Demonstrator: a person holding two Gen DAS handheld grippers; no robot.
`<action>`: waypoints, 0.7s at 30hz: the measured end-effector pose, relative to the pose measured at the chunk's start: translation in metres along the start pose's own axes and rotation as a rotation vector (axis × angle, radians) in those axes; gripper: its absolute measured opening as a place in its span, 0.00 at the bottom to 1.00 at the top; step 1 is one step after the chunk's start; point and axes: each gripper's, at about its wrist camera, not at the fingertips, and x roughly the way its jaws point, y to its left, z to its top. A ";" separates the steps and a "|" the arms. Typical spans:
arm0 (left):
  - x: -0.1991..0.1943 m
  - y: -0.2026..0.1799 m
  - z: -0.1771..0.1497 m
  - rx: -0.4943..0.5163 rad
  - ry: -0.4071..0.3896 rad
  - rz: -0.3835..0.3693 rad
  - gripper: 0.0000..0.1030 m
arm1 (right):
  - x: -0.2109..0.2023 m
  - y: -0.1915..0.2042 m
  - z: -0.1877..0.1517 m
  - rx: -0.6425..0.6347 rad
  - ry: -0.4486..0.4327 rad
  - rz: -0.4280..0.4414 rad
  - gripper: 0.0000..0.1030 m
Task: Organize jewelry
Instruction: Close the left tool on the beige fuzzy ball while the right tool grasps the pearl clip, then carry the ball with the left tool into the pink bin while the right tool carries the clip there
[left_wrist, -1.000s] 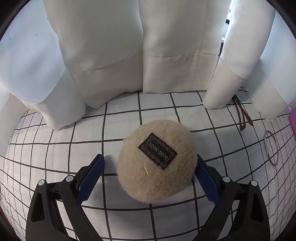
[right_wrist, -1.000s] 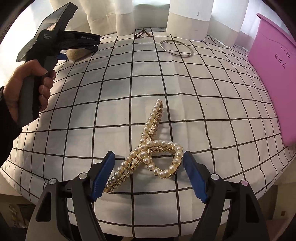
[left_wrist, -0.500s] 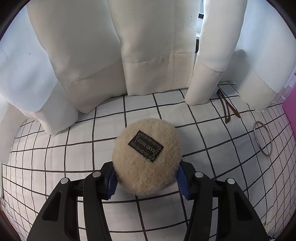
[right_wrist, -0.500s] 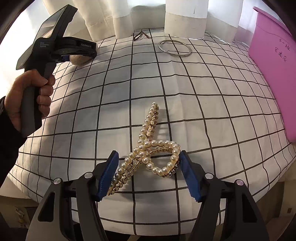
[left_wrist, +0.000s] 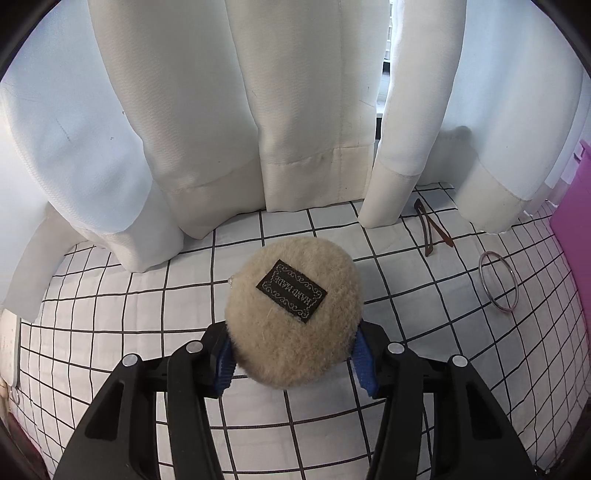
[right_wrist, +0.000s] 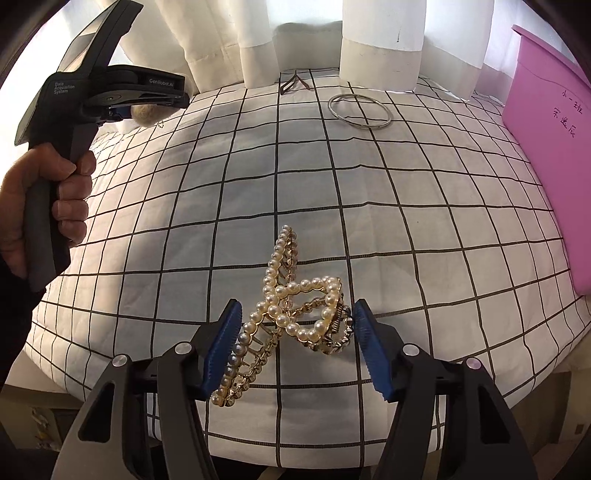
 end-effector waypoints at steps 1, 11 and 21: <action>-0.004 -0.001 0.001 -0.001 -0.003 -0.002 0.49 | -0.001 0.000 0.000 0.000 -0.003 0.002 0.58; -0.044 0.009 0.005 -0.012 -0.043 -0.039 0.49 | -0.024 -0.003 0.016 -0.021 -0.063 0.013 0.38; -0.068 0.002 0.010 -0.017 -0.072 -0.031 0.49 | -0.036 -0.012 0.027 -0.038 -0.099 0.030 0.38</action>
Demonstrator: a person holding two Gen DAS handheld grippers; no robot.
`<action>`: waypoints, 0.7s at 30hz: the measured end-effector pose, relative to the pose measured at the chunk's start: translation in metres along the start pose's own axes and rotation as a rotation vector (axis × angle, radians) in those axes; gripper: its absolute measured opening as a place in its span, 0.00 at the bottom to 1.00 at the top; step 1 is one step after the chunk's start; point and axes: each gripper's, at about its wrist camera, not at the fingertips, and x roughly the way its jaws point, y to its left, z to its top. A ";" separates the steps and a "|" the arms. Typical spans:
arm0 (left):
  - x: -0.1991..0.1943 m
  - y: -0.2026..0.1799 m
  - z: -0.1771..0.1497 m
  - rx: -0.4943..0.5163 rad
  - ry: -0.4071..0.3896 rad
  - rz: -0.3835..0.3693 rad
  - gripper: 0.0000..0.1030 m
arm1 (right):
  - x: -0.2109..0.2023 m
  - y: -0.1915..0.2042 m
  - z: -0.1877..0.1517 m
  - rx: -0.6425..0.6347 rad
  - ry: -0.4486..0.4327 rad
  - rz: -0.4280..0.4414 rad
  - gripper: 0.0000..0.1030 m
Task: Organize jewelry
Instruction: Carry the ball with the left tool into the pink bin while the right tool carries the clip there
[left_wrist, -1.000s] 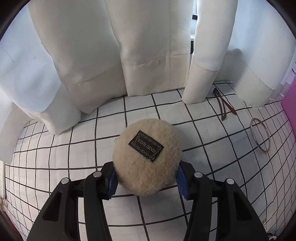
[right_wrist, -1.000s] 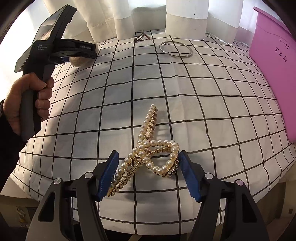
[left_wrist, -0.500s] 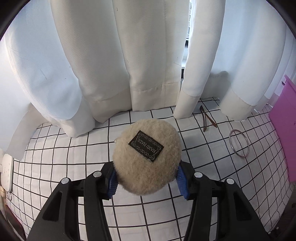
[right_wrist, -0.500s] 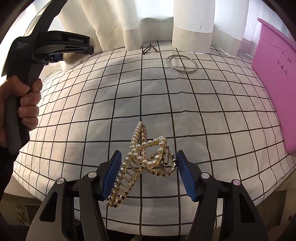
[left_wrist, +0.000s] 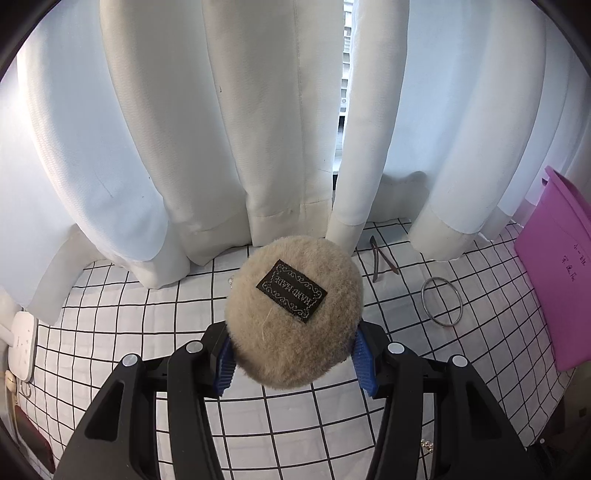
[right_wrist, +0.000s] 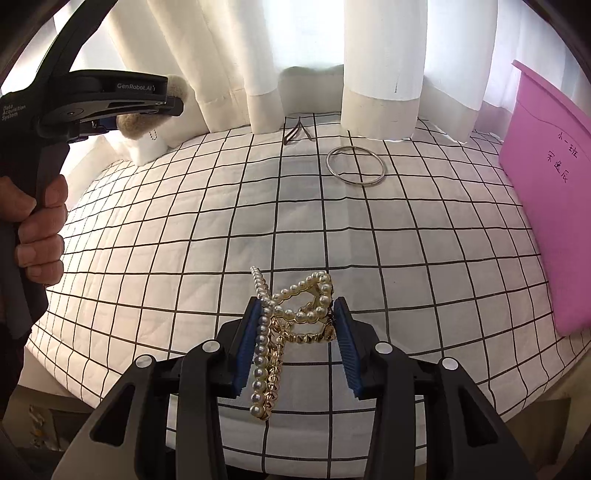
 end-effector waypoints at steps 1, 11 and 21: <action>-0.002 0.000 0.001 -0.002 -0.002 0.001 0.49 | -0.001 -0.001 0.002 -0.001 -0.005 0.001 0.38; -0.017 -0.005 0.005 -0.018 -0.020 0.012 0.49 | -0.014 -0.009 0.016 -0.022 -0.043 0.019 0.38; -0.036 -0.010 0.007 -0.032 -0.045 -0.010 0.49 | -0.032 -0.018 0.029 -0.020 -0.090 0.019 0.38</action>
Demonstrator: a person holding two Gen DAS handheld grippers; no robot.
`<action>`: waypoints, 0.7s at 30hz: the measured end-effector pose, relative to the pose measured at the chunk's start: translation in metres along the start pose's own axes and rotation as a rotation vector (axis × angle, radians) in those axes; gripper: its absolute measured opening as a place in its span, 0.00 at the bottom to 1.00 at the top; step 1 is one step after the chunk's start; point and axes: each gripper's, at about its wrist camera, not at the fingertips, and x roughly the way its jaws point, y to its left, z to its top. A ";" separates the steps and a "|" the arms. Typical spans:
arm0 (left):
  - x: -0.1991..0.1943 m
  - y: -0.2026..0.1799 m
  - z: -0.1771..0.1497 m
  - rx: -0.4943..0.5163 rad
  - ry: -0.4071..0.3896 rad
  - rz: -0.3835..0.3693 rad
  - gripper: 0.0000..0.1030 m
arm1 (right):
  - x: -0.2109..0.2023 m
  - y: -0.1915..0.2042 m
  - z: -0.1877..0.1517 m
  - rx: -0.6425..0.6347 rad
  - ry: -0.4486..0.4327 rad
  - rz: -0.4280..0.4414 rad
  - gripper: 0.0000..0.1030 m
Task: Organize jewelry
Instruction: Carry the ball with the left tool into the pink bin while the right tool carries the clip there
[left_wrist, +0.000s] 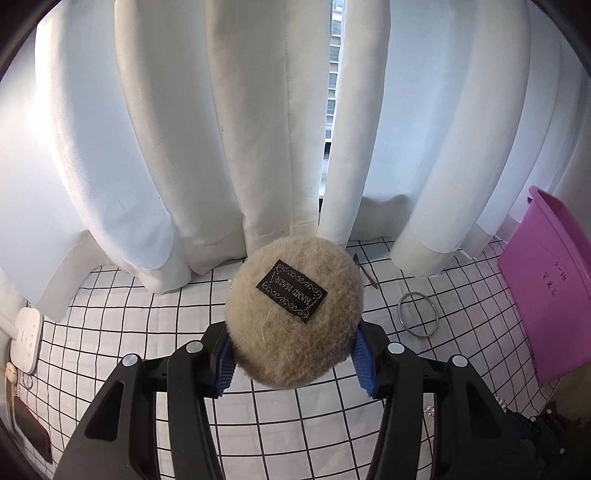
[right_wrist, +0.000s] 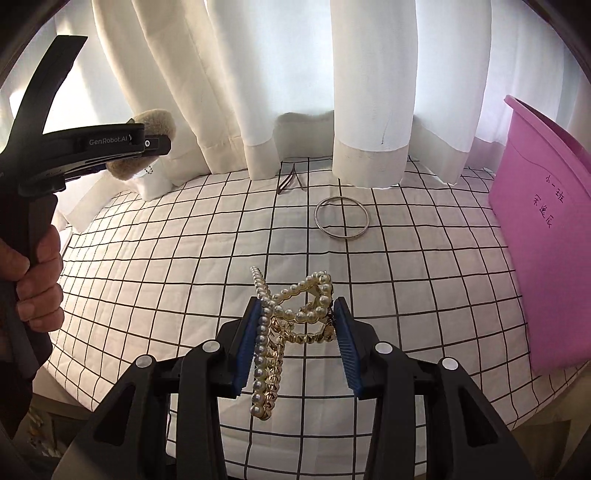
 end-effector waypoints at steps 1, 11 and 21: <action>-0.001 -0.001 0.000 0.000 0.000 -0.001 0.49 | -0.002 -0.001 0.002 -0.001 -0.004 -0.001 0.38; -0.021 -0.021 0.002 0.023 -0.010 -0.032 0.49 | -0.029 -0.022 0.024 0.013 -0.086 -0.013 0.38; -0.057 -0.081 0.031 0.079 -0.098 -0.072 0.49 | -0.090 -0.070 0.046 0.033 -0.224 -0.053 0.38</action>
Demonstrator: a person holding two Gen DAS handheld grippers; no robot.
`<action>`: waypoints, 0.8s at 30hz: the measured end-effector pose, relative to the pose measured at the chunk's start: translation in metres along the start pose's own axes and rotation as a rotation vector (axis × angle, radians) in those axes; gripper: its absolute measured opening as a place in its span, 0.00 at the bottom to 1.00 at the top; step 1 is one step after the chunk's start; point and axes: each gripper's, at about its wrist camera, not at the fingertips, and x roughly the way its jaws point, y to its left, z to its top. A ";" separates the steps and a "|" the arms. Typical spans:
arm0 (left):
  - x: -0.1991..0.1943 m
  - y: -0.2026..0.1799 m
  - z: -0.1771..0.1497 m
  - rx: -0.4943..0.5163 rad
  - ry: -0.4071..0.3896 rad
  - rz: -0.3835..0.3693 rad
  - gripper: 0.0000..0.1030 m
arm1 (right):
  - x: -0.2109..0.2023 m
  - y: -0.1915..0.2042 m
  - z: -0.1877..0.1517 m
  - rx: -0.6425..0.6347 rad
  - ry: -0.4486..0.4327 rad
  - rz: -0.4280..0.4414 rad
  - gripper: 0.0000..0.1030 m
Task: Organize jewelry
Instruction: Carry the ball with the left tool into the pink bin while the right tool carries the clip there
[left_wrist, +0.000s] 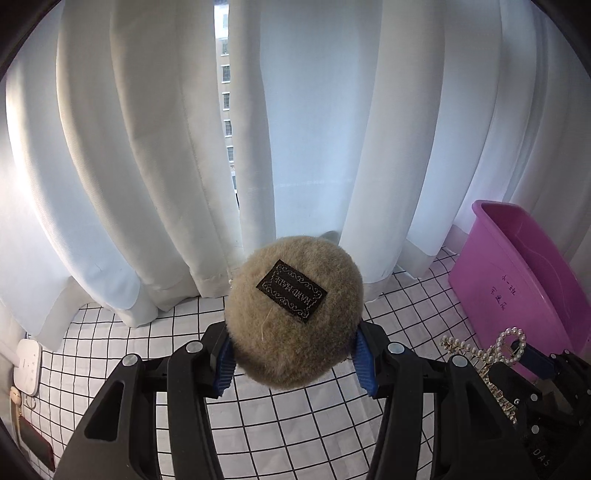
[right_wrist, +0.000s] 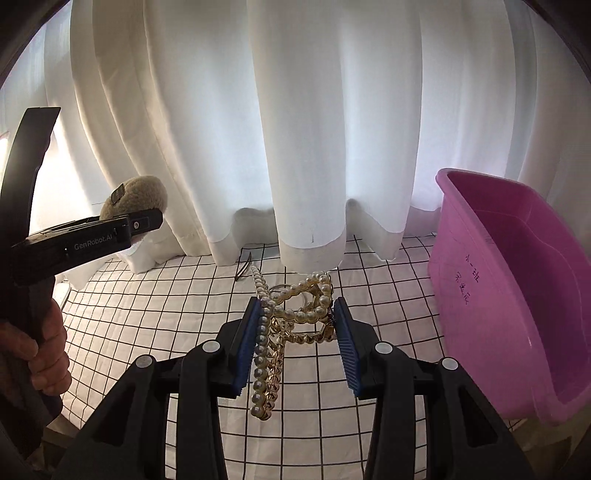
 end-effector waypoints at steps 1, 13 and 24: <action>-0.003 -0.008 0.006 0.007 -0.015 -0.004 0.49 | -0.006 -0.007 0.004 0.002 -0.016 -0.006 0.38; -0.025 -0.137 0.057 0.115 -0.138 -0.094 0.49 | -0.070 -0.116 0.036 0.062 -0.159 -0.105 0.38; -0.004 -0.268 0.067 0.209 -0.117 -0.220 0.49 | -0.093 -0.224 0.028 0.150 -0.170 -0.192 0.38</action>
